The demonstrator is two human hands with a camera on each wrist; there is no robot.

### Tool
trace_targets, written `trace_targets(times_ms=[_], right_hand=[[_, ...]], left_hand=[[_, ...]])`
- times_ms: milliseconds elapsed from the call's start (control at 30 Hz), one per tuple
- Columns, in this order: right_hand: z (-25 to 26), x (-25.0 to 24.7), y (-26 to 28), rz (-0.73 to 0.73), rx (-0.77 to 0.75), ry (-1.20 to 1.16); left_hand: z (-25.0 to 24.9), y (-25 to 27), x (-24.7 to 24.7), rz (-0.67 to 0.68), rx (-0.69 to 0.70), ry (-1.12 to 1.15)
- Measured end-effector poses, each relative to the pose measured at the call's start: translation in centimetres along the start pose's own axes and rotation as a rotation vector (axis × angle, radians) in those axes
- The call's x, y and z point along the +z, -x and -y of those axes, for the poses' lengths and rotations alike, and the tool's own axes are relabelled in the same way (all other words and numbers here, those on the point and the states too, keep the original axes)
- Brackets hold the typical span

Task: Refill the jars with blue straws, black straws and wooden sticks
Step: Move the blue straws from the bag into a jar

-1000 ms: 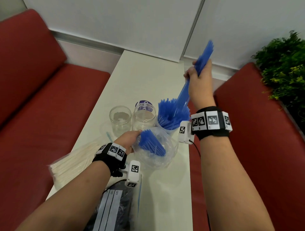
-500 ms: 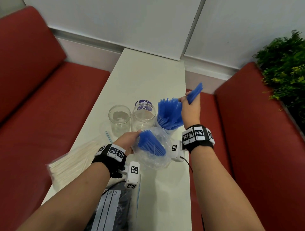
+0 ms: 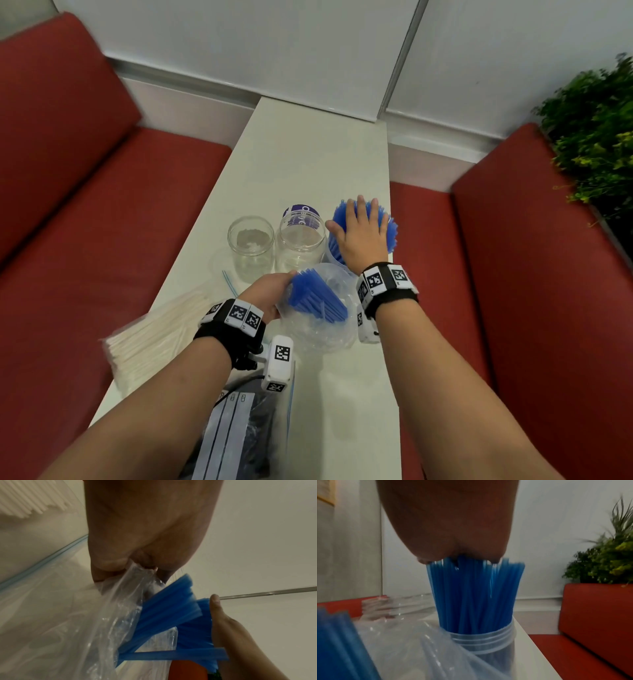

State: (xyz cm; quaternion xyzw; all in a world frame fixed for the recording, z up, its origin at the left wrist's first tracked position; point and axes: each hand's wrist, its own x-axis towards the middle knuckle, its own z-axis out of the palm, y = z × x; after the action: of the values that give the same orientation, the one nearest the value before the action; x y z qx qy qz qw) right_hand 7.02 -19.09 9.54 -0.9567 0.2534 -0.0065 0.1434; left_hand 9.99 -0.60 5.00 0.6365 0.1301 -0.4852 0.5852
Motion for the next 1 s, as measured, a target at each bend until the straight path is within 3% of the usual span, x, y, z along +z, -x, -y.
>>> trace_targets(times_ms=[67,200,267,367,400,467,533,567,600,633,733,800,867,1000], right_hand=[[-0.4,-0.3,-0.7,-0.042,-0.014,0.005],[-1.1,-2.3,-2.1,-0.308,0.075,-0.018],[-1.2,-1.6,-1.4,-0.227,0.153,-0.023],[-1.7,-0.2,-0.2,0.029,0.186,-0.101],[-1.9,-0.3,-0.2,0.02,0.175,-0.177],[-2.2,-1.3,0.0,-0.187,0.116,-0.344],[-2.1,-2.3,1.2,-0.493,-0.035,-0.486],[-2.0,-2.6,2.1,-0.565,-0.12,-0.566],[-1.8,-2.6,3.0,-0.533,-0.174,-0.654],[-1.8,-2.6,3.9,-0.398,-0.196,-0.745],[-2.2,-1.1,6.4,0.272,-0.119,-0.778],[-2.6,0.8,7.9,0.524,-0.036,-0.638],[-2.4,3.1,9.1,0.509,-0.005,-0.601],[-1.6,6.6,10.9,0.281,0.063,-0.79]], left_hand=[[-0.1,0.0,0.0,0.002,0.004,-0.001],[-0.5,-0.1,-0.4,-0.017,0.01,-0.007],[-0.6,-0.2,-0.5,-0.017,0.008,-0.005],[-0.6,-0.2,-0.4,-0.02,-0.001,-0.014],[-0.6,-0.2,-0.3,-0.015,-0.001,-0.019],[-0.6,-0.1,-0.3,-0.005,-0.005,-0.012],[-0.6,0.0,-0.3,0.001,-0.009,-0.002],[-0.6,0.0,-0.3,0.007,-0.01,0.006],[-0.6,0.1,-0.3,0.015,-0.01,0.019],[-0.5,0.1,-0.3,0.024,-0.009,0.035],[-0.5,0.4,-0.2,0.033,0.007,0.084],[-0.6,0.6,0.0,0.031,0.019,0.101],[-0.5,0.9,0.4,0.042,0.023,0.102],[-0.3,1.6,1.0,0.082,0.027,0.093]])
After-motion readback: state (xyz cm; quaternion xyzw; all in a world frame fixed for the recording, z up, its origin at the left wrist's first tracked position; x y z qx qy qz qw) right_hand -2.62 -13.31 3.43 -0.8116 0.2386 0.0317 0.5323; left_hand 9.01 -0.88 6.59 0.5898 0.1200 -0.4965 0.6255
